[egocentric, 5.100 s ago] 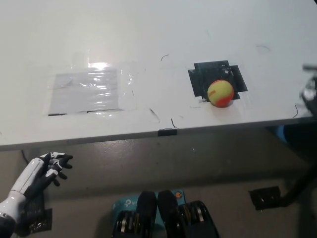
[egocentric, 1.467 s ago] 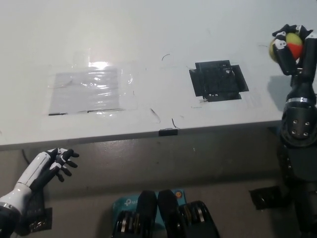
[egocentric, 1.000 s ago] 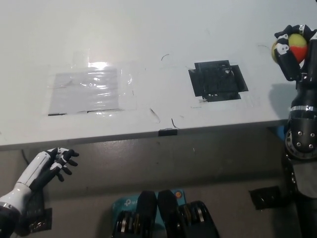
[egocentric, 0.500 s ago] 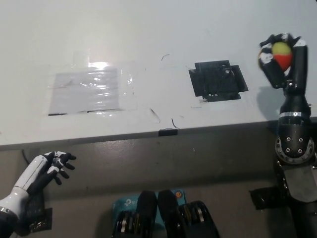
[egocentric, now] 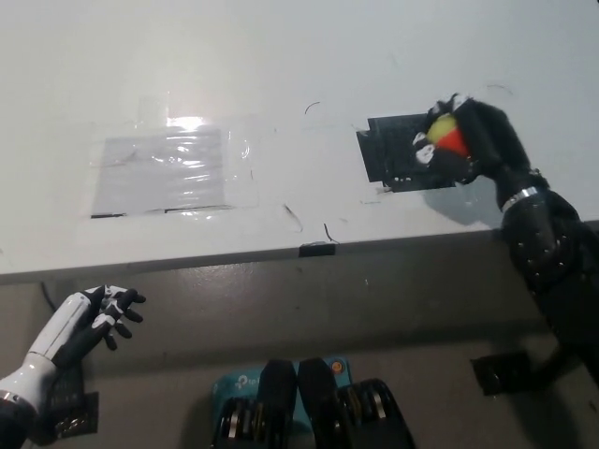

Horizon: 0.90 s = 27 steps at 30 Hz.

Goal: The robot uses right hand to squeeze a small tennis ball placed on the black area of the table

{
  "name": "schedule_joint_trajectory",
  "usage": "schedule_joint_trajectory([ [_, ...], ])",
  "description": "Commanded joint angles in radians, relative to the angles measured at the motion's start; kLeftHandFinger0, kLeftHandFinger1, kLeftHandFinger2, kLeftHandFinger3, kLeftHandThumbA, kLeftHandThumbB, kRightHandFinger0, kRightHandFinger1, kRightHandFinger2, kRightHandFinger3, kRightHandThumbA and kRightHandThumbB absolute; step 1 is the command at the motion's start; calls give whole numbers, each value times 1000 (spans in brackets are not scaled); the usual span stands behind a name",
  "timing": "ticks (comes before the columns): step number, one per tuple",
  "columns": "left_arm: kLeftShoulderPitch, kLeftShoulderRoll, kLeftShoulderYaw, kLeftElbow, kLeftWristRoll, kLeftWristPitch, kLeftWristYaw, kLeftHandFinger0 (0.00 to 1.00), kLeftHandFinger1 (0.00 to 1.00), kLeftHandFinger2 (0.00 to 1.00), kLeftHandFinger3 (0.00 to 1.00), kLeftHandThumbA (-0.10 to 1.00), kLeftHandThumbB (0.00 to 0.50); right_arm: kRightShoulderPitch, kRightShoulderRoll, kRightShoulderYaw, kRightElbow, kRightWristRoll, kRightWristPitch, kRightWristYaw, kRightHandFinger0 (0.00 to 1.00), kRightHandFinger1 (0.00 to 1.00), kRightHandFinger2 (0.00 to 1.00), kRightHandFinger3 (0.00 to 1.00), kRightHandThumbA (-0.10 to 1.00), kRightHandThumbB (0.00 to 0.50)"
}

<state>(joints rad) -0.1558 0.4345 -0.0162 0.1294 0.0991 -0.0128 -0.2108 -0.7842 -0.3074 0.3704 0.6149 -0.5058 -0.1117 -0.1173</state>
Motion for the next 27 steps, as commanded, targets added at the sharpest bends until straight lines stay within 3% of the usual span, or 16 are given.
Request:
schedule_joint_trajectory([
  [1,-3,6,9,-23,-2,-28,3,375,429,506,609,885,73,-92,-28,68,33,-127,46,52,0,52,389,609,-100,0],
  [3,-2,6,10,-21,-7,-30,-1,378,434,513,612,886,66,-102,-29,90,54,-140,47,44,0,26,379,721,-100,0],
  [4,-6,8,9,-26,2,-19,2,380,437,516,614,901,94,-116,-31,114,72,-166,53,52,0,75,446,914,-100,83],
  [5,-7,8,9,-30,0,-20,1,377,435,515,612,919,92,-125,-34,134,77,-187,71,67,29,142,541,1000,-100,103],
  [6,-7,8,10,-30,0,-21,1,374,433,514,610,920,93,-126,-34,138,79,-188,74,67,1,155,542,1000,-100,95],
  [7,-7,8,10,-31,-1,-28,1,368,431,512,612,935,108,-133,-33,158,69,-208,140,119,354,579,966,1000,69,100],
  [8,-7,7,10,-47,2,3,1,375,439,518,615,937,114,-134,-34,169,55,-225,177,144,436,694,1000,1000,145,122],
  [9,-9,9,9,-48,3,-1,-1,377,442,521,620,946,117,-138,-33,179,59,-234,190,150,451,765,1000,1000,193,141],
  [10,-12,10,8,-44,3,-5,-2,373,438,517,617,944,107,-139,-31,184,53,-236,207,164,508,891,1000,1000,204,148],
  [11,-12,10,8,-44,3,-5,-2,371,437,514,616,942,107,-138,-31,184,52,-237,210,165,508,900,1000,1000,206,153],
  [12,-11,14,5,-53,13,0,-2,369,438,516,618,944,91,-139,-28,190,56,-246,219,164,561,1000,1000,1000,189,157],
  [14,-9,13,6,-65,13,7,-2,363,438,513,616,904,51,-137,-20,190,71,-248,222,158,685,1000,1000,1000,162,157],
  [19,-5,12,7,-72,12,5,-2,363,433,517,630,870,16,-129,-7,188,93,-244,222,155,993,1000,1000,1000,108,163],
  [25,-5,10,12,-71,6,2,-3,371,444,529,628,901,50,-119,3,186,118,-252,218,130,1000,1000,1000,1000,126,167],
  [27,-4,10,11,-70,11,6,0,373,445,528,627,886,44,-105,3,183,102,-256,222,125,1000,1000,1000,1000,206,186],
])
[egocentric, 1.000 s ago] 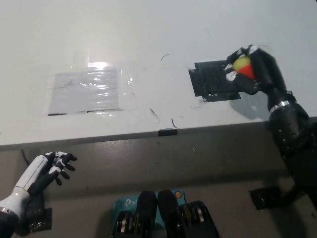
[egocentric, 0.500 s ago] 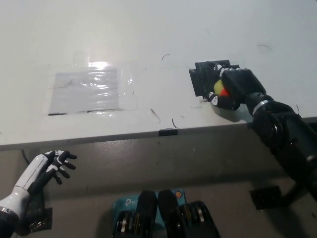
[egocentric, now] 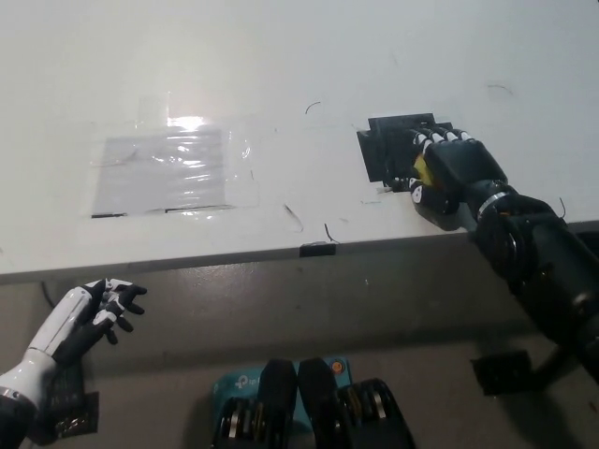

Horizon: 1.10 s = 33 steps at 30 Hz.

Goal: The robot uses right hand to squeeze a small tennis ball placed on the black area of the table

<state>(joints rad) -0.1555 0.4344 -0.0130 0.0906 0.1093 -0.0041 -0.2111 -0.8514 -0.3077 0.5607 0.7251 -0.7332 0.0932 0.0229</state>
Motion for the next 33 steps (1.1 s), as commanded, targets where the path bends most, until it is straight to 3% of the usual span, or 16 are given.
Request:
schedule_joint_trajectory([
  [1,-5,10,9,-29,0,-7,0,374,447,529,629,882,35,-34,4,-9,-11,-30,17,-22,1000,1000,1000,1000,244,199],
  [3,-2,9,9,-42,0,4,-1,384,453,532,634,856,11,-28,7,-17,-16,-29,18,-30,1000,1000,1000,1000,304,223],
  [12,-8,8,11,-32,-6,3,-3,395,453,528,639,880,28,-3,15,-71,-65,3,13,-14,1000,1000,1000,1000,452,273],
  [15,-6,9,11,-30,1,3,0,408,474,552,653,881,26,9,7,-88,-127,-3,43,-1,1000,1000,1000,1000,512,339],
  [17,-6,8,12,-34,3,15,1,433,489,566,662,888,27,12,-5,-92,-156,-19,55,-1,1000,1000,1000,1000,627,394],
  [19,-3,11,10,-20,7,-20,4,421,474,556,655,876,2,18,-10,-101,-182,-17,58,3,1000,1000,1000,1000,667,407],
  [20,-3,9,13,-21,2,-10,3,420,473,552,652,874,18,21,-25,-112,-228,-16,78,29,1000,1000,1000,1000,734,429],
  [22,-4,7,15,-19,-6,-9,1,407,458,539,647,878,27,29,-42,-139,-299,-10,107,54,1000,1000,1000,1000,763,445],
  [26,-2,4,21,-23,-12,4,1,414,457,540,644,885,46,50,-63,-200,-412,15,135,66,1000,1000,1000,1000,759,456],
  [33,0,13,22,-27,0,8,2,433,477,564,662,926,53,129,-102,-344,-667,90,175,129,1000,1000,1000,1000,766,418],
])
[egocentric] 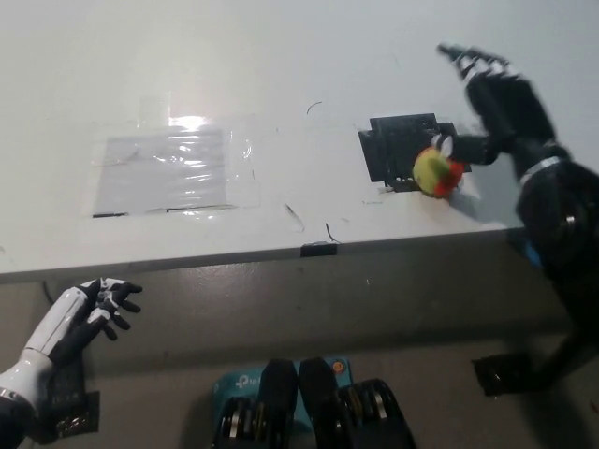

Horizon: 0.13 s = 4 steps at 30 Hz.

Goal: The robot uses right hand to squeeze a small tennis ball placed on the black area of the table

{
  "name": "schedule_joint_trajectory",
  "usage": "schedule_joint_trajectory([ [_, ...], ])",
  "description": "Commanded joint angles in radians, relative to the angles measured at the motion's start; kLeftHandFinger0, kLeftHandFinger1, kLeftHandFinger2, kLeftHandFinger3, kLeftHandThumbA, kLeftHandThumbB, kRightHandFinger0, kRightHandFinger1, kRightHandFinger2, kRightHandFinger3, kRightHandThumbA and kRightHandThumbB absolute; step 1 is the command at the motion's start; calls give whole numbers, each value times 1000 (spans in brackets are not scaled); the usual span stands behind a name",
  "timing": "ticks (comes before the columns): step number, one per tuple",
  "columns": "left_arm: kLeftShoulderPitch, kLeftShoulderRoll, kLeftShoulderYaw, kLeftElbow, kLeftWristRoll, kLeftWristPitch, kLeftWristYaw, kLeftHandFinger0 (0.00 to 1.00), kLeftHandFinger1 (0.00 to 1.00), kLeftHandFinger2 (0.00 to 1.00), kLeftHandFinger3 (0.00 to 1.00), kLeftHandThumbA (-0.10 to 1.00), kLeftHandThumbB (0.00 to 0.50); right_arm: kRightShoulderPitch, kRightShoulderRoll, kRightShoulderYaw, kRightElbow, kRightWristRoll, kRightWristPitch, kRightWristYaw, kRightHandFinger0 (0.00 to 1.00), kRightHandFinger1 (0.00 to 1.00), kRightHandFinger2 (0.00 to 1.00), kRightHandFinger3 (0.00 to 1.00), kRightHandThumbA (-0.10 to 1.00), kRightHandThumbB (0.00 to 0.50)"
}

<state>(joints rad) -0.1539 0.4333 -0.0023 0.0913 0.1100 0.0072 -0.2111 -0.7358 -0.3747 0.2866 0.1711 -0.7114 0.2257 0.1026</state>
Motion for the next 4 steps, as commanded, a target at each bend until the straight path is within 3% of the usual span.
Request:
schedule_joint_trajectory([
  [1,-2,11,15,-23,-8,-8,2,427,473,555,654,910,55,65,-35,-136,-187,155,7,37,1000,1000,1000,1000,587,342],
  [2,-2,11,16,-23,-9,-8,2,426,472,554,653,908,55,71,-33,-147,-197,163,3,40,1000,1000,1000,1000,573,338],
  [3,-1,12,13,-27,-1,-1,3,430,475,558,657,915,58,110,-36,-178,-236,187,-33,24,1000,1000,1000,1000,473,284],
  [4,-1,11,11,-25,0,-1,2,430,476,559,658,916,58,114,-35,-183,-238,186,-33,29,1000,1000,1000,1000,471,284],
])
